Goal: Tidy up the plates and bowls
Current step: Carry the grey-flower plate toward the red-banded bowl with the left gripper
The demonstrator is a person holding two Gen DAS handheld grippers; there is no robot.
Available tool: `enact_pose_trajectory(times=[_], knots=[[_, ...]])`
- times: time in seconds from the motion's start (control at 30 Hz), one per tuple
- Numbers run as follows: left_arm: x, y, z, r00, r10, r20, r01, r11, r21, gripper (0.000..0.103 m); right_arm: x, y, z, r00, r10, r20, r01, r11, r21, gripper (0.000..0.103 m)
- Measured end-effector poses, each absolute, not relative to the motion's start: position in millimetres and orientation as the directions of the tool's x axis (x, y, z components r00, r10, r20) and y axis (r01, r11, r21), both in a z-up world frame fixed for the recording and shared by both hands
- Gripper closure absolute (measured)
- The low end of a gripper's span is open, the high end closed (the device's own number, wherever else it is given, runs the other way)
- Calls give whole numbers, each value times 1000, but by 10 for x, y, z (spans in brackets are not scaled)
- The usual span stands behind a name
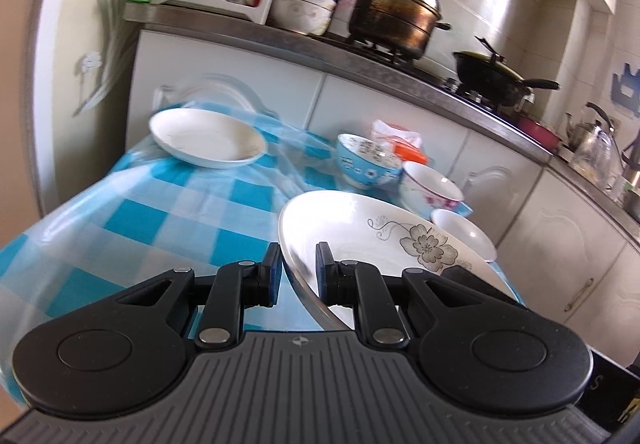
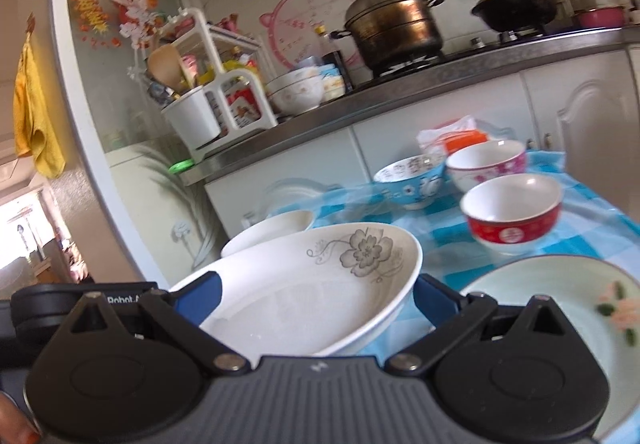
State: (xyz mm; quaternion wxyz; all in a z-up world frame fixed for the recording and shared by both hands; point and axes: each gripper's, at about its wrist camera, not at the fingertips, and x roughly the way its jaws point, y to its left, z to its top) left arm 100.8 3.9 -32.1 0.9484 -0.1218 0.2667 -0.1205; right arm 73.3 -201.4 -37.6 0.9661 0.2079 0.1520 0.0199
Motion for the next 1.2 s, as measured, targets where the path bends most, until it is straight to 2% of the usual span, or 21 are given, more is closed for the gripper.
enact_pose_trajectory(times=[0.57, 1.2], knots=[[980, -697, -459, 768, -393, -506, 282, 916, -285, 89, 228, -2603, -471, 964, -70, -258, 178, 888, 424, 2], [1040, -1220, -740, 715, -405, -569, 328, 914, -239, 89, 80, -3017, -808, 946, -136, -295, 269, 837, 477, 2]])
